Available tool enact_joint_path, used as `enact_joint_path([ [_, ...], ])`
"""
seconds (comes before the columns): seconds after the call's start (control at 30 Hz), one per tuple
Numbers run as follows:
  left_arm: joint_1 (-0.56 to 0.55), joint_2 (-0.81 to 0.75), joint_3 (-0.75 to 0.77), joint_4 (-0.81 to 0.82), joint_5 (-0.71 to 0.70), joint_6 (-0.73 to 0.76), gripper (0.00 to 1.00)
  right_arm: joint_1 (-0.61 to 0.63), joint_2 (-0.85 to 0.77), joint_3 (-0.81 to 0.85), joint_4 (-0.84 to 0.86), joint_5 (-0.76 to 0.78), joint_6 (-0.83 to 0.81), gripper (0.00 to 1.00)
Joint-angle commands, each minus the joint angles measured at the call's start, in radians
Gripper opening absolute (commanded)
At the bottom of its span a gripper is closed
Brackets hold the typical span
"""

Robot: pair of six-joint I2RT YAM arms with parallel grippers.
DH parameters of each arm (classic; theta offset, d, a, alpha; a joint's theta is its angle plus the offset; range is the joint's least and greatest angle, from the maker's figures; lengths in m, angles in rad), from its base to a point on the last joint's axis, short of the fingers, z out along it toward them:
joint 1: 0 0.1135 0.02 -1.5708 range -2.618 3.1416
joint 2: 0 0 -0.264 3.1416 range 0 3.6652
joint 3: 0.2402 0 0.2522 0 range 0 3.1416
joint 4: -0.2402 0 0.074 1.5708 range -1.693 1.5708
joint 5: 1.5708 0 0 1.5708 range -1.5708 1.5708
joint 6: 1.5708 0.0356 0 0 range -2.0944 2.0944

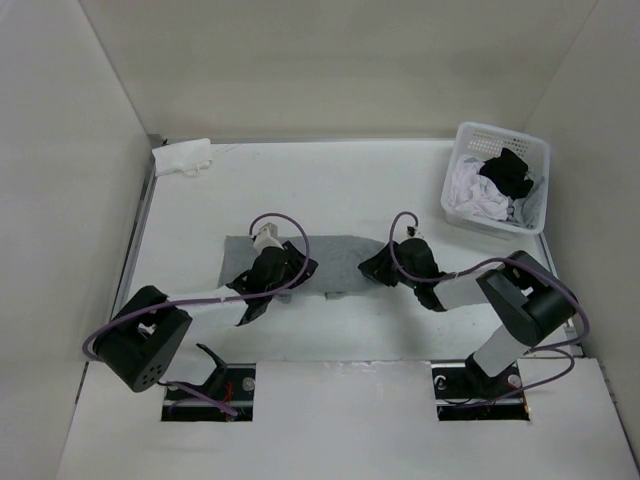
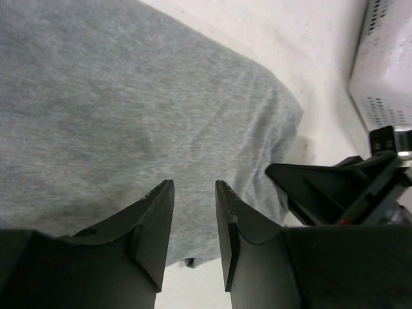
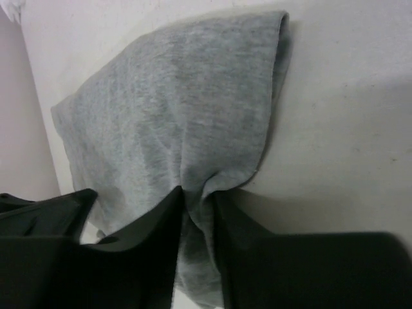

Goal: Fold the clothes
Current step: Fold the tank top

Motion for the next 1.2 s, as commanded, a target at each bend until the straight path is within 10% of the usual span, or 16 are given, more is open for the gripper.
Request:
enact_joint_path([
  [0.0, 0.014, -0.078, 0.036, 0.015, 0.015, 0.031, 0.31, 0.011, 0.029, -0.060, -0.044, 0.018, 0.022, 0.26],
  [0.57, 0.014, -0.138, 0.085, -0.036, 0.015, 0.063, 0.30, 0.018, -0.689, 0.093, -0.750, 0.266, -0.246, 0.06],
  [1.17, 0.387, -0.652, 0.064, -0.375, 0.128, 0.097, 0.31, 0.436, 0.275, 1.073, -0.927, 0.301, -0.303, 0.14],
])
